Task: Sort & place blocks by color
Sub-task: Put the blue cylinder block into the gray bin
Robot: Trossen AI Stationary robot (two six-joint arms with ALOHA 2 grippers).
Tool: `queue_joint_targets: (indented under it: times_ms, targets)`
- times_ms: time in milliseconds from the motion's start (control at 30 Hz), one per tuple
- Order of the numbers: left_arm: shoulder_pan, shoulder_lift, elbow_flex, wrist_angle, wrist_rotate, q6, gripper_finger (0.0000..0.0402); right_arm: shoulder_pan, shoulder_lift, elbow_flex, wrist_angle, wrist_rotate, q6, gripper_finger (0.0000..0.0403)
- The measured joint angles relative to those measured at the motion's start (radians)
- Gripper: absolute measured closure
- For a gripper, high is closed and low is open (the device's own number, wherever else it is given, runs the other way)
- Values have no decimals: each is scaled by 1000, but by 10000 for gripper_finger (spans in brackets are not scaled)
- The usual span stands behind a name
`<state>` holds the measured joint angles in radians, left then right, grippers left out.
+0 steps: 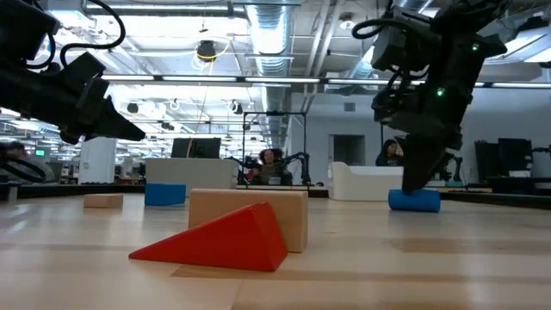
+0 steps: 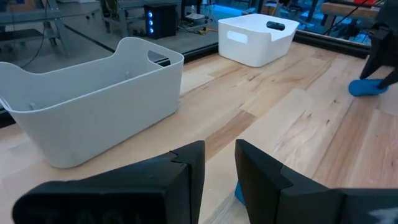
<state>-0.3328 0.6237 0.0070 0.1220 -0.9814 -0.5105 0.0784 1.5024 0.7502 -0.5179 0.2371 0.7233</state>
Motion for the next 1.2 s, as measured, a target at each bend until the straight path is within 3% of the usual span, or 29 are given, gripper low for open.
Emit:
queue_joint_targets:
  times_ms: [100,200,533,700,933,1200]
  targets:
    - [0,0,0,0,0,0,322,7,2,0,-38,-58,-14,184]
    - [0,0,0,0,0,0,322,25,5,-1,-62,-37,-17,187]
    - [0,0,0,3,8,-1,322,33,3,0,-56,-47,-17,262]
    - [0,0,0,3,8,0,322,32,3,1,-55,-47,-17,274]
    - [0,0,0,3,7,0,322,33,4,0,-50,-33,-17,255]
    - [0,0,0,3,7,1,322,41,5,-1,-21,-28,-21,197]
